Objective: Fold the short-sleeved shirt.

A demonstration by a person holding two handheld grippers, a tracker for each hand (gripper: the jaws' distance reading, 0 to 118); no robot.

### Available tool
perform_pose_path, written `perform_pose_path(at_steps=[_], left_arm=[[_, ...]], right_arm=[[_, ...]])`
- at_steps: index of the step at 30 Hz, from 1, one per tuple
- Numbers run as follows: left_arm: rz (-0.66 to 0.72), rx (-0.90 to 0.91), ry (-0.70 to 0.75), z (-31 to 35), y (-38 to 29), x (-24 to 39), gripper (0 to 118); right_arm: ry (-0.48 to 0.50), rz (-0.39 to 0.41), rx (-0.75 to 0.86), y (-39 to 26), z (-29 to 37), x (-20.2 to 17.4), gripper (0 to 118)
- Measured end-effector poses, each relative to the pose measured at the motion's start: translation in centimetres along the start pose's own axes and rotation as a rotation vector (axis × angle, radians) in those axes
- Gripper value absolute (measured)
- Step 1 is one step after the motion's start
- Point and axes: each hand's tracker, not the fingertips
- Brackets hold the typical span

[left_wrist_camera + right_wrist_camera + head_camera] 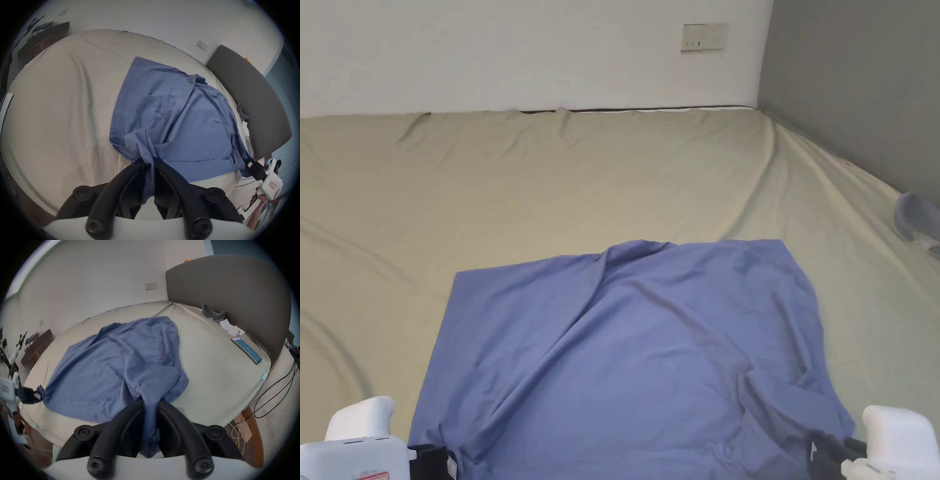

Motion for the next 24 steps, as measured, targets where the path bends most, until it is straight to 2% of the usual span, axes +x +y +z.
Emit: perform_pose_path(at_steps=[2,5,8,11,14,18,20,22,24], left_arm=[[0.005,0.005,-0.006,0.7,0.3,0.0,9],[-0.004,0.063,-0.031,2.0,2.3,0.9,9],[-0.054,0.132,-0.028,2.6,5.5,2.4,9],[-0.065,0.149,-0.007,1.1,10.1,3.0,9],[-0.069,0.128,0.021,-1.8,14.5,3.6,9],[-0.095,0.068,0.093,-6.6,19.0,4.0,9],[-0.105,0.06,0.121,-9.2,20.2,3.8,9],[-0.092,0.021,0.176,-11.2,20.7,3.3,10],[-0.036,0.0,0.186,-12.4,20.7,2.7,10]], right_arm=[[0.004,-0.03,0.069,1.1,0.6,0.2,12],[0.061,-0.086,0.145,4.6,1.1,0.3,12],[0.071,-0.073,0.207,9.7,1.2,-0.6,12],[0.059,-0.068,0.205,13.7,-1.6,-0.9,12],[0.044,-0.011,0.129,16.8,-5.7,-0.6,12],[0.021,-0.066,0.08,18.6,-12.3,1.3,12],[-0.006,-0.051,0.042,18.9,-15.0,1.6,12],[-0.049,-0.01,-0.008,18.8,-17.4,1.7,18],[-0.05,-0.016,-0.045,18.4,-19.1,1.8,29]])
